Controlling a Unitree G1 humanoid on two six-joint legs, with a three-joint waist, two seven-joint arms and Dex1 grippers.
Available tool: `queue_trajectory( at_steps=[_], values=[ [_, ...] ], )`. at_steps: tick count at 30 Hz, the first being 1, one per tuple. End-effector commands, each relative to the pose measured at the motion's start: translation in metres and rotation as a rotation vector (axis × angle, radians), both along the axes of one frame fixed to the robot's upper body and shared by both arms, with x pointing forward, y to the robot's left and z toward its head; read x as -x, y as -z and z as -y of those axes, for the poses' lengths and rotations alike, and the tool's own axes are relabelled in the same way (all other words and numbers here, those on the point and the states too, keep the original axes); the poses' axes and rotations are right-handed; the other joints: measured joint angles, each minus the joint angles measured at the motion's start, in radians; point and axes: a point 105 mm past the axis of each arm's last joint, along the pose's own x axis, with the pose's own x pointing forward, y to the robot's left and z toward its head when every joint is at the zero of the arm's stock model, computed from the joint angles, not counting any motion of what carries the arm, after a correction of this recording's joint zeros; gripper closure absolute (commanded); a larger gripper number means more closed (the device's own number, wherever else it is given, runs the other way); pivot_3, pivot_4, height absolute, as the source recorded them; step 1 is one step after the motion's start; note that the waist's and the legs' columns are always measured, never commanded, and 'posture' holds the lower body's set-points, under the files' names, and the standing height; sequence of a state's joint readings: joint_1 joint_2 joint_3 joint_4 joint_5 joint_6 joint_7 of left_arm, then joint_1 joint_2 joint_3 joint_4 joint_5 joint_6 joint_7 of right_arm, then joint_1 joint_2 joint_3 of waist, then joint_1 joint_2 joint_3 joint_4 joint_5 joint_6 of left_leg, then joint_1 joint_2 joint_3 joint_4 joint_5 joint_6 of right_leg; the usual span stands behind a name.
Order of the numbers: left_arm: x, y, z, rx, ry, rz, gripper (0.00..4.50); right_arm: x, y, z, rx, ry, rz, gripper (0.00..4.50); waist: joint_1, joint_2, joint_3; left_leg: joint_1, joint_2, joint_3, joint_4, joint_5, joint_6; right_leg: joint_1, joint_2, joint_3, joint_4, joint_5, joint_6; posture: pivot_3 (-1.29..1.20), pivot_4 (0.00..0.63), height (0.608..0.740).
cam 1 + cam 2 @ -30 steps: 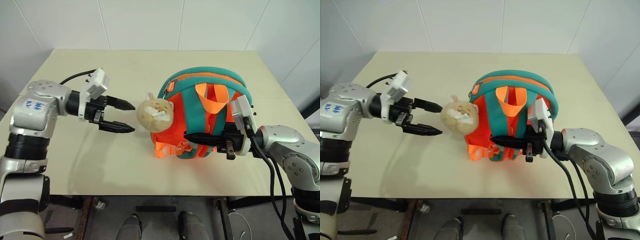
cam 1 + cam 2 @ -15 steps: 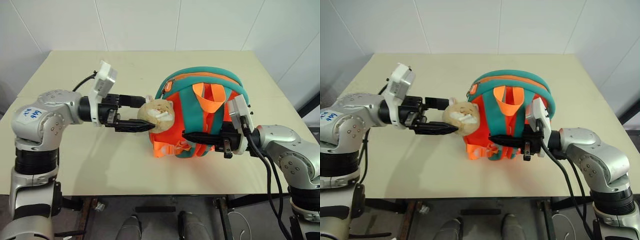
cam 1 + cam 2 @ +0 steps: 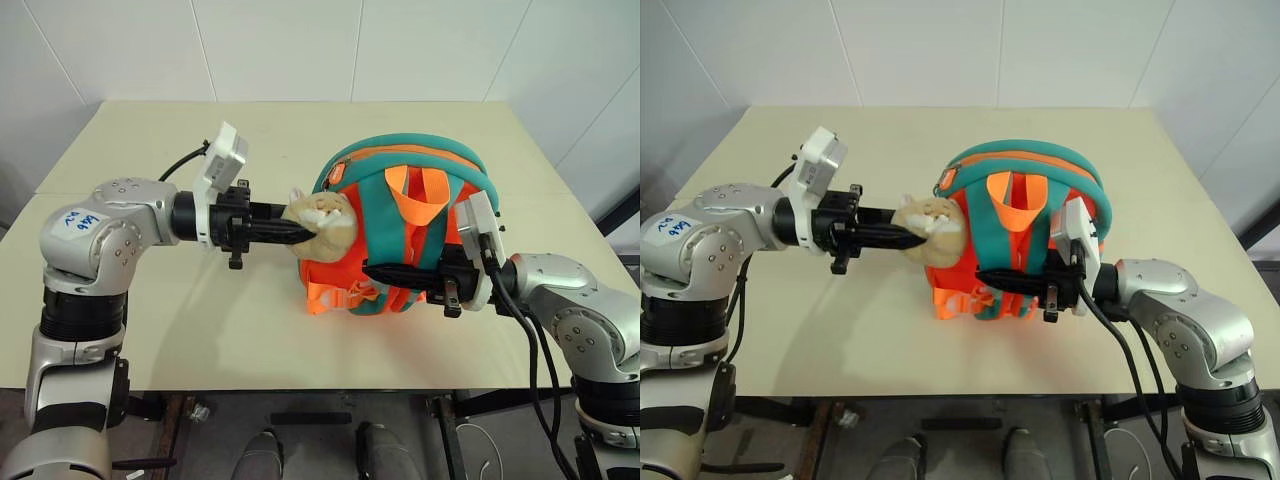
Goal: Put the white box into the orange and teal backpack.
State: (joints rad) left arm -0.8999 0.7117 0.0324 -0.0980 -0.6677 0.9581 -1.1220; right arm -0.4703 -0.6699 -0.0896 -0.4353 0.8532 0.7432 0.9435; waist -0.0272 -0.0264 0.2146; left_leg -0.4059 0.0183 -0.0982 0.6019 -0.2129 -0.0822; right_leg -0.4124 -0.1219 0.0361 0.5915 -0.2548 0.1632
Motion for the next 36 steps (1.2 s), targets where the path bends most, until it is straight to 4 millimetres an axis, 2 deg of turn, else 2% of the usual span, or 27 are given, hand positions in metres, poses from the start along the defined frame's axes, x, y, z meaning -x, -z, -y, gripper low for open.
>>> queue_trajectory(
  at_steps=[1,6,12,19,23,27,33,36],
  values=[
    [0.000,-0.027,-0.012,0.053,-0.032,0.061,4.12,0.013,-0.020,0.001,-0.106,-0.034,0.101,4.50,0.000,0.000,0.000,0.000,0.000,0.000,0.000,0.000,0.000,0.000,0.000,0.000,0.000,0.000,0.000,0.00,0.150,0.740],
    [-0.010,-0.030,-0.030,0.019,-0.112,0.068,4.15,0.016,-0.018,0.003,-0.121,-0.033,0.103,4.50,-0.001,0.000,0.000,0.000,0.000,0.000,-0.001,0.000,0.000,0.000,0.000,0.000,0.000,0.000,0.000,0.00,0.150,0.740],
    [-0.030,-0.015,-0.051,-0.081,-0.219,0.067,4.15,0.021,-0.015,0.001,-0.129,-0.043,0.097,4.50,0.000,0.000,0.000,0.000,0.000,0.000,-0.001,0.000,0.000,0.000,0.000,0.000,0.000,0.000,0.000,0.00,0.150,0.740],
    [-0.056,0.042,-0.068,-0.357,-0.267,-0.007,4.18,0.024,-0.013,-0.004,-0.140,-0.042,0.092,4.50,0.000,0.000,0.000,0.001,0.000,0.000,-0.002,0.000,0.000,0.000,0.000,0.000,0.000,-0.001,-0.001,0.00,0.150,0.740],
    [-0.066,0.071,-0.066,-0.475,-0.251,-0.036,4.19,0.024,-0.013,-0.004,-0.139,-0.039,0.090,4.50,0.000,0.000,0.000,0.000,0.000,0.000,-0.002,0.000,0.000,0.000,0.000,0.000,-0.001,-0.002,-0.003,0.00,0.150,0.740],
    [-0.077,0.102,-0.053,-0.551,-0.214,-0.050,4.19,0.023,-0.013,-0.004,-0.138,-0.026,0.092,4.50,0.002,0.000,0.000,0.000,0.000,0.000,-0.001,0.000,0.000,0.000,0.000,0.000,-0.001,-0.002,-0.003,0.00,0.150,0.740],
    [-0.087,0.128,-0.047,-0.634,-0.201,-0.045,4.19,0.020,-0.011,-0.003,-0.114,0.001,0.090,4.50,0.003,0.000,0.000,0.001,0.000,0.000,-0.001,0.000,0.000,0.000,0.000,0.000,0.000,-0.001,-0.002,0.00,0.150,0.740],
    [-0.090,0.121,-0.040,-0.557,-0.193,-0.026,4.19,0.018,-0.009,0.000,-0.091,0.026,0.086,4.50,0.009,0.000,-0.001,0.001,0.000,0.000,0.000,0.000,0.000,0.002,0.000,0.000,-0.001,-0.001,-0.002,0.00,0.150,0.740]
  ],
)
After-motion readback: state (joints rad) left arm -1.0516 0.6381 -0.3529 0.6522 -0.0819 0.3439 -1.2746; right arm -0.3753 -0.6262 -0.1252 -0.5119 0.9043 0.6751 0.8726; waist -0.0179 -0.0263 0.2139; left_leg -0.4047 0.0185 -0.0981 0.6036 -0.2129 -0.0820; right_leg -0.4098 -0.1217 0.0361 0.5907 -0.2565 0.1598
